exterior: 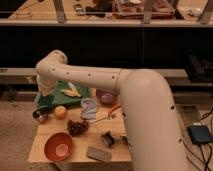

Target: Wipe tray with sponge

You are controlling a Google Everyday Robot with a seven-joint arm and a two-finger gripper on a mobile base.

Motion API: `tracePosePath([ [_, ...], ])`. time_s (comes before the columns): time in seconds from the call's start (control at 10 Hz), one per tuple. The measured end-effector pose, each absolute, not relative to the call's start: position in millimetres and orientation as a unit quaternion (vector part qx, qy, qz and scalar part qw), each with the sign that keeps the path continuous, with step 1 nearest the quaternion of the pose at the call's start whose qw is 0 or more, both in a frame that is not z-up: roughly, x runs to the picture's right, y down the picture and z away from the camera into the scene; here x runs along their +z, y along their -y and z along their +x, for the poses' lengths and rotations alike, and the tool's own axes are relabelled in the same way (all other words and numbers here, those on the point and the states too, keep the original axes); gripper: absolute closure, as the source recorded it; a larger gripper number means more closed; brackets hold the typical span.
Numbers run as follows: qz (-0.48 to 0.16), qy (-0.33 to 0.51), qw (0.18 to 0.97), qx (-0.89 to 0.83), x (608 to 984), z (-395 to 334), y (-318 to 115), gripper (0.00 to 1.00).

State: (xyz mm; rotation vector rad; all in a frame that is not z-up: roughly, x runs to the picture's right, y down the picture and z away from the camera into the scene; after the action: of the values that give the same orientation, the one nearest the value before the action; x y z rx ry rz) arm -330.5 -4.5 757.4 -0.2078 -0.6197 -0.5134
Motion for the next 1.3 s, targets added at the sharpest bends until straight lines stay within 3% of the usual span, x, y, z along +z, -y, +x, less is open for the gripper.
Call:
tracePosePath([
  [0.3, -0.120, 0.295, 0.910, -0.266, 762.5, -345.0, 8.0, 1.00],
  [0.8, -0.172, 0.331, 0.896, -0.241, 804.7, -334.2, 14.7, 1.00],
  [1.3, -0.176, 0.331, 0.895, -0.242, 806.6, -332.0, 13.2, 1.00],
])
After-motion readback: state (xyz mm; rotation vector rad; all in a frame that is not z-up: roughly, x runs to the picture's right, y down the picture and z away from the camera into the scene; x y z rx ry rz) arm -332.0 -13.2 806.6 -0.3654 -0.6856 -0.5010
